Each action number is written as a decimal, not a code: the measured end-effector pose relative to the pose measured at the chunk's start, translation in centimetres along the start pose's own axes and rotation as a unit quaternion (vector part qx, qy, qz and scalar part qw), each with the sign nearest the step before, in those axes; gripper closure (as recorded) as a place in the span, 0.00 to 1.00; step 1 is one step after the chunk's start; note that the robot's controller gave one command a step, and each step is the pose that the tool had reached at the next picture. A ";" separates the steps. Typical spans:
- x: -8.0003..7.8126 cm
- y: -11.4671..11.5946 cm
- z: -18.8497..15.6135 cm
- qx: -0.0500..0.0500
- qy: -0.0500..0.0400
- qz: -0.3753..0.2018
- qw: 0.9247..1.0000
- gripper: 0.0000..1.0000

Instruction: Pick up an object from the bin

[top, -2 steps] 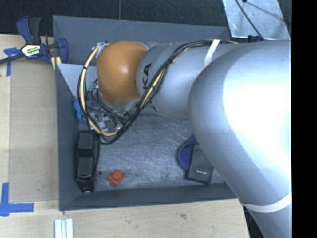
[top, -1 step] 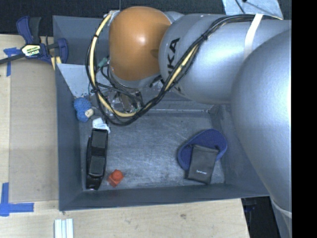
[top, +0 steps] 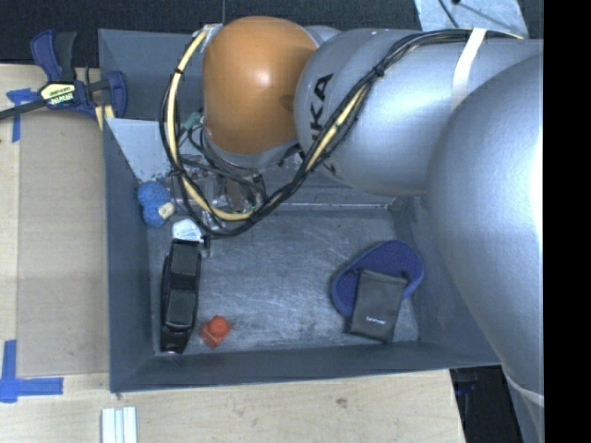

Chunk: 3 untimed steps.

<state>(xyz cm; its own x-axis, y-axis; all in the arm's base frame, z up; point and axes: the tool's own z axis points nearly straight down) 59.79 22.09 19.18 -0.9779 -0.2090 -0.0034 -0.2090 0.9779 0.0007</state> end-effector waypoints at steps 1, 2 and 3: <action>-2.1 -3.8 4.3 0.001 0.002 -0.115 0.993 0.00; -1.0 0.9 11.2 0.001 0.002 -0.169 0.986 0.00; 2.0 2.0 11.9 0.001 -0.004 -0.366 0.931 0.00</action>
Offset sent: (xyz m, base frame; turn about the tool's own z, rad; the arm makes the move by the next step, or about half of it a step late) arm 0.0280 -0.0307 -0.0417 -0.2327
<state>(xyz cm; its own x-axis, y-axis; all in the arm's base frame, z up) 57.47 23.65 7.29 -0.5741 -0.8187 -0.0085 -0.8187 0.5742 -0.0071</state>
